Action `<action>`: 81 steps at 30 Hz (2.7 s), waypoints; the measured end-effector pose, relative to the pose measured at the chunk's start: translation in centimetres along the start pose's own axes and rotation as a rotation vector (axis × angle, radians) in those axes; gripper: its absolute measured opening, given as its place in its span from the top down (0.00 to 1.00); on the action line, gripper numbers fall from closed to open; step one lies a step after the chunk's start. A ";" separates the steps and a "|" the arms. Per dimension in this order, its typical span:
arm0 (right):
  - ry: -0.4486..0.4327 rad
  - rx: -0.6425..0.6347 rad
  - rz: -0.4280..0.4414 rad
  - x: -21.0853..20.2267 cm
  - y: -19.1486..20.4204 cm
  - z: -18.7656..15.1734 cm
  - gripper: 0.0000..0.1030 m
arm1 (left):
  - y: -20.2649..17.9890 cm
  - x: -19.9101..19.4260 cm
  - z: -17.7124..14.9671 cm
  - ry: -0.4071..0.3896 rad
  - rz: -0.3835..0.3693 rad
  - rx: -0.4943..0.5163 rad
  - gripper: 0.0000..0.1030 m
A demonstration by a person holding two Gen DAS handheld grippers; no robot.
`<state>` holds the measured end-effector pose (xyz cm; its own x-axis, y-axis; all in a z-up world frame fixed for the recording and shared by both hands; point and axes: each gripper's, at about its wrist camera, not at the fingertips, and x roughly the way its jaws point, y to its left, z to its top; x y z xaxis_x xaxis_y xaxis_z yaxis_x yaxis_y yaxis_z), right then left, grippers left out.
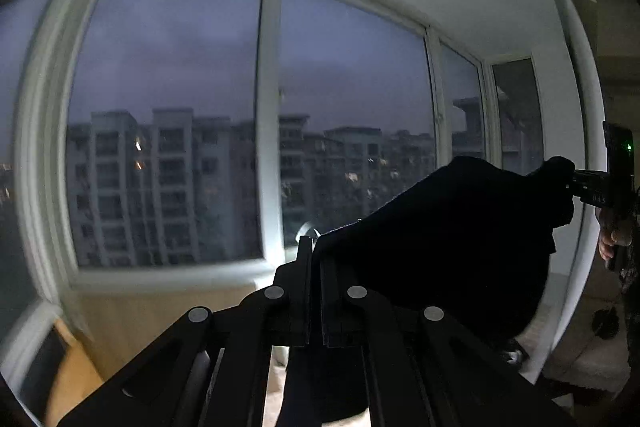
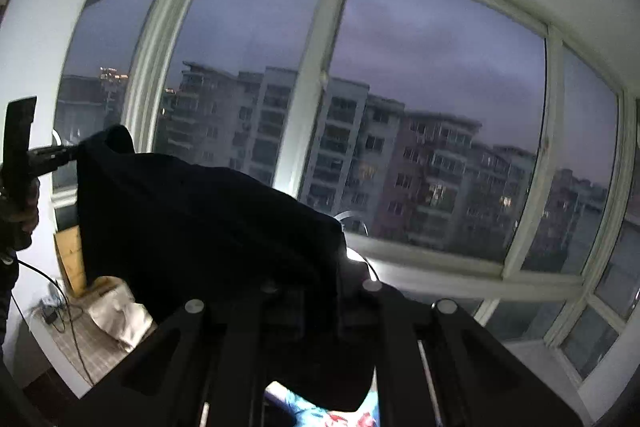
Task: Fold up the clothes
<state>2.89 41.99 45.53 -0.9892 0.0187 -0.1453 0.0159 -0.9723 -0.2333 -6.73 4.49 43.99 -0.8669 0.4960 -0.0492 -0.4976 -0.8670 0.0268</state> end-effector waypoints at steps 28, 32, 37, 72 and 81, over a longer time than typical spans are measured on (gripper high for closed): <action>0.495 0.018 0.147 25.2 12.0 -25.7 0.96 | 9.1 9.9 -19.3 0.422 0.174 -0.033 0.98; 0.654 0.184 0.253 28.1 12.6 -36.4 0.96 | 10.2 13.5 -32.4 0.670 0.139 -0.150 0.98; 0.700 0.310 0.272 23.7 14.1 -41.0 0.96 | 9.5 11.6 -40.6 0.783 0.098 -0.321 0.98; 0.855 0.183 0.256 38.6 10.5 -44.2 0.53 | 13.5 25.0 -39.7 0.927 0.214 -0.111 0.71; 0.970 0.343 0.463 18.7 19.4 -52.9 0.53 | 7.2 4.9 -46.8 1.067 0.028 -0.236 0.64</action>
<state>-7.63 35.81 -12.55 -0.3649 -0.3322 -0.8698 0.1635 -0.9425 0.2914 -13.22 -1.58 -2.74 -0.3497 0.2776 -0.8948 -0.3609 -0.9213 -0.1448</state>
